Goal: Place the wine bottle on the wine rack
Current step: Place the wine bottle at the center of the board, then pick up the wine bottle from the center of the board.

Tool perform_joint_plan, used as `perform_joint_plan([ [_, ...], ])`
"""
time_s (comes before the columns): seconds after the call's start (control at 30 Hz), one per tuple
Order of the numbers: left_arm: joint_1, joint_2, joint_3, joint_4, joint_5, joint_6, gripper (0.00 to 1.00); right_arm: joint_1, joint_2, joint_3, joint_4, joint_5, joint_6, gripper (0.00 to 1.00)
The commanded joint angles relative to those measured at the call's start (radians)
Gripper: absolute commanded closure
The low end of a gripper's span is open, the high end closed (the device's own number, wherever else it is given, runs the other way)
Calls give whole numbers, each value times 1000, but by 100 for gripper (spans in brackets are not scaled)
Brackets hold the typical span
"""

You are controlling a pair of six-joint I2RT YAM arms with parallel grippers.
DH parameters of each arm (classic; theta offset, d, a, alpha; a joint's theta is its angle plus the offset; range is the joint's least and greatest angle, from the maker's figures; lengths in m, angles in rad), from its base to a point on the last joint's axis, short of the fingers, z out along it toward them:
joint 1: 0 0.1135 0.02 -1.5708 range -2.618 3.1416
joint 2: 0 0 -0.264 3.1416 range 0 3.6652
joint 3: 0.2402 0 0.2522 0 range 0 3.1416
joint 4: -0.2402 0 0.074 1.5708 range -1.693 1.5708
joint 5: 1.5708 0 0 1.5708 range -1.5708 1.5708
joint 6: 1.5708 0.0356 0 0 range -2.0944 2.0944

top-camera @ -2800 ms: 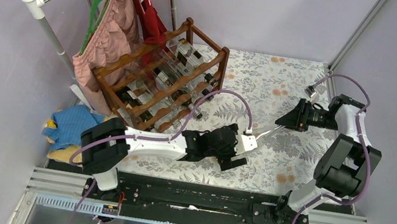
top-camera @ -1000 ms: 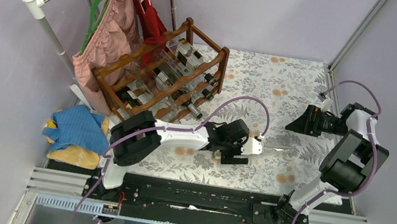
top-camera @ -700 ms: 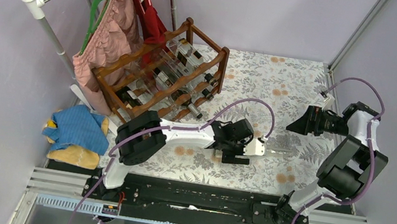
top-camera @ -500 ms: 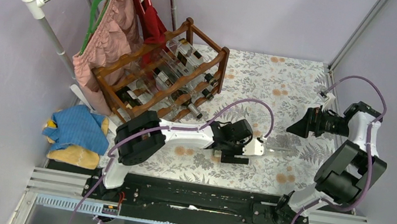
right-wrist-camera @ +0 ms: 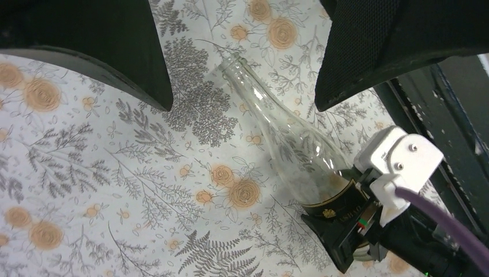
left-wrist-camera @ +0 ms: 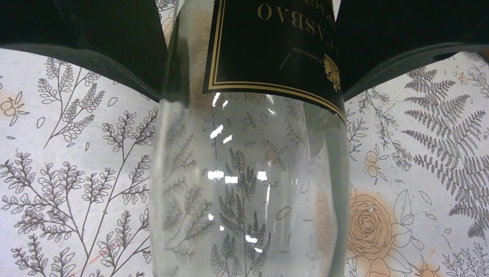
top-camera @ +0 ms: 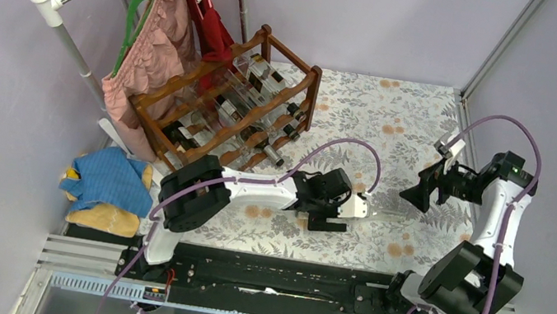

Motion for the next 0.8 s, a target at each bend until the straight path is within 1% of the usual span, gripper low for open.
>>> perform_joint_plan([
  [0.0,-11,-26,-14,-16,2,-33,1,6,-20,-3,-153,-30,-316,0],
  [0.1,-11,-83,-33,9,16,-59,1,5,-11,-30,-303,1,-593,0],
  [0.13,-11,-112,-48,20,25,-70,1,5,-16,-46,-320,7,-639,0],
  [0.2,-12,-177,-72,39,53,-83,1,6,-34,-85,-322,19,-728,0],
  [0.3,-13,-254,-112,64,96,-90,1,8,-72,-156,-321,38,-904,0],
  [0.37,-17,-286,-135,67,99,-93,1,30,-95,-194,-309,35,-969,0],
  [0.4,-18,-301,-146,66,90,-98,1,59,-106,-206,-288,32,-949,0],
  [0.47,-18,-330,-174,68,76,-114,1,174,-133,-232,-202,36,-814,0],
  [0.53,-21,-369,-202,69,59,-139,1,302,-176,-282,-54,59,-614,0],
  [0.6,-27,-425,-227,69,27,-171,1,441,-230,-349,151,124,-374,0],
  [0.67,-53,-499,-242,54,-28,-201,1,571,-268,-414,303,205,-245,0],
  [0.77,-90,-629,-254,23,-120,-250,1,693,-258,-457,414,297,-128,0],
])
